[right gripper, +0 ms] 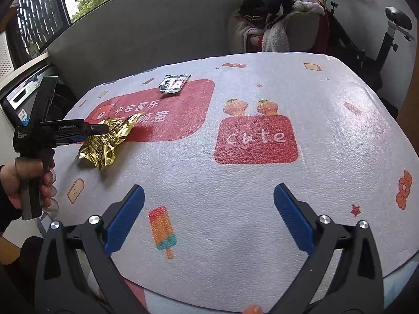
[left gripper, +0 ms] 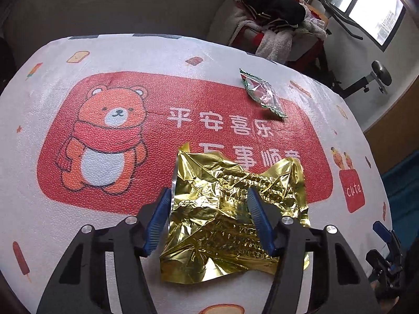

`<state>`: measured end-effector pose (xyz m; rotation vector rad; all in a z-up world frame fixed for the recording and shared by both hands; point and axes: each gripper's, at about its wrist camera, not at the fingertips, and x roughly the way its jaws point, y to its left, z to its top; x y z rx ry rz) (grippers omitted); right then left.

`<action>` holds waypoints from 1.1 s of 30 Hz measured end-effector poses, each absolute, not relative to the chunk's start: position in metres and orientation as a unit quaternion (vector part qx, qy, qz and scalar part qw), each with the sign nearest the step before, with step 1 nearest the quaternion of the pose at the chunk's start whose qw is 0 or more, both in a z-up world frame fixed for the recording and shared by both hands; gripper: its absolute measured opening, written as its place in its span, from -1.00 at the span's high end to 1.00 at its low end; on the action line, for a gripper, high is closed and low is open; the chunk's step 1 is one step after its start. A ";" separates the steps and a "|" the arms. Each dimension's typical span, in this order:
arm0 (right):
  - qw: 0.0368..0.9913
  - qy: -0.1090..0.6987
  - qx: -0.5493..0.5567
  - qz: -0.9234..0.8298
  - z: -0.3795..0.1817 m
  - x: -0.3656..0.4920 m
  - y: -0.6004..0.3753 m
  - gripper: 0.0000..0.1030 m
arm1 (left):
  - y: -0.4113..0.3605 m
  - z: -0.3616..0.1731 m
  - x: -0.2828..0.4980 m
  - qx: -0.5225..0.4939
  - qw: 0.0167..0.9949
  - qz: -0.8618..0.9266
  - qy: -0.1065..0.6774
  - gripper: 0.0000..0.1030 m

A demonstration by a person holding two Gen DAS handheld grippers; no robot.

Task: Collect trash
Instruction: 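Grasp the gold foil wrapper with the left gripper while the right grasps the green candy wrapper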

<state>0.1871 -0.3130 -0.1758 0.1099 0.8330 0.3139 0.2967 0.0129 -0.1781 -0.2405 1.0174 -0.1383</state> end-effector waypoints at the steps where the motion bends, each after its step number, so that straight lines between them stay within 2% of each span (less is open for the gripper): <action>1: 0.901 0.402 0.050 0.153 -0.174 0.188 -0.312 -0.89 | 0.017 -0.177 0.296 -0.126 0.864 -0.066 0.483 0.25; 4: 0.903 0.398 0.044 0.156 -0.168 0.191 -0.309 -0.89 | 0.023 -0.161 0.289 -0.126 0.872 -0.083 0.465 0.33; 8: 0.900 0.400 0.043 0.167 -0.161 0.203 -0.303 -0.89 | 0.019 -0.127 0.270 -0.075 0.894 -0.127 0.423 0.34; 13: 0.900 0.396 0.020 0.183 -0.147 0.240 -0.279 -0.89 | 0.046 -0.108 0.256 -0.085 0.904 -0.125 0.400 0.34; 18: 0.899 0.390 0.005 0.201 -0.139 0.310 -0.246 -0.89 | 0.079 -0.110 0.253 -0.106 0.906 -0.107 0.395 0.34; 25: 0.884 0.438 0.037 0.158 -0.160 0.423 -0.218 -0.89 | 0.113 -0.123 0.249 -0.133 0.907 -0.083 0.390 0.34; 31: 0.876 0.466 0.042 0.115 -0.178 0.472 -0.182 -0.87 | 0.121 -0.129 0.245 -0.132 0.907 -0.083 0.392 0.34; 33: 0.871 0.480 0.034 0.101 -0.189 0.482 -0.171 -0.80 | 0.124 -0.131 0.245 -0.138 0.905 -0.082 0.393 0.34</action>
